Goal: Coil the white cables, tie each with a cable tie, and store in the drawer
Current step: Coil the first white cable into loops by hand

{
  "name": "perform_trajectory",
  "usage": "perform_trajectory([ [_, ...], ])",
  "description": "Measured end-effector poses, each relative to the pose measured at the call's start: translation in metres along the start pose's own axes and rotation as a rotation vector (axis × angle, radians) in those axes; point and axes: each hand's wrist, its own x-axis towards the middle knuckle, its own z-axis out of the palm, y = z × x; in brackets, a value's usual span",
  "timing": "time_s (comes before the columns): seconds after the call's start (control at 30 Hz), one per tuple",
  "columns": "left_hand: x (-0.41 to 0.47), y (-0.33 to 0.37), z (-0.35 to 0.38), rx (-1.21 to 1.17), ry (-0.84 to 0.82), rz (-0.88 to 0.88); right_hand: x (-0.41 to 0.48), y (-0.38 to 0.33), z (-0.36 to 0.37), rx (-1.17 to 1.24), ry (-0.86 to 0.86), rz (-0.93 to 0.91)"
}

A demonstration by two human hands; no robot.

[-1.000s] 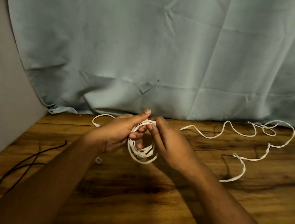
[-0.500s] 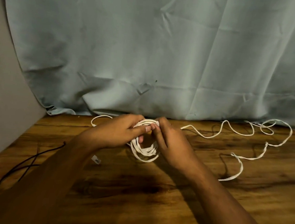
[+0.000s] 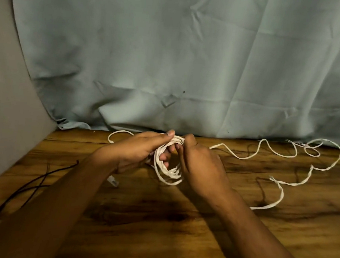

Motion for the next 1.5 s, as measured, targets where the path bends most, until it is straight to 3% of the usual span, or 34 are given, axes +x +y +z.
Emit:
perform_trajectory([
  [0.2, -0.004, 0.000, -0.006, -0.038, -0.006, -0.061, 0.000, 0.000, -0.001, -0.006, -0.005, -0.034],
  [0.4, -0.022, -0.001, 0.004, -0.115, 0.058, -0.029, -0.005, -0.001, 0.010, 0.174, 0.051, -0.095],
  [0.47, -0.037, -0.001, 0.004, -0.124, 0.086, -0.023, -0.008, -0.008, 0.017, 0.343, 0.042, -0.094],
  [0.63, -0.071, -0.011, 0.000, -0.252, 0.185, 0.053, -0.017, -0.054, 0.027, 1.275, -0.059, 0.128],
  [0.77, -0.089, -0.007, -0.002, -0.230, 0.264, 0.065, -0.014, -0.073, 0.024, 1.486, -0.105, 0.192],
  [0.93, -0.092, -0.006, -0.012, -0.219, 0.240, 0.066, -0.010, -0.074, 0.013, 1.767, -0.198, 0.315],
  [1.03, -0.094, -0.004, -0.011, -0.249, 0.180, 0.033, -0.007, -0.079, 0.011, 1.755, -0.198, 0.360],
  [1.13, -0.096, -0.005, -0.007, -0.218, 0.150, 0.008, -0.007, -0.087, 0.013, 1.622, -0.075, 0.418],
  [1.33, -0.099, -0.005, -0.004, -0.235, 0.159, 0.042, -0.004, -0.103, 0.017, 1.590, 0.056, 0.450],
  [1.5, -0.103, -0.006, 0.000, -0.235, 0.215, 0.061, -0.003, -0.109, 0.017, 1.611, 0.064, 0.469],
])
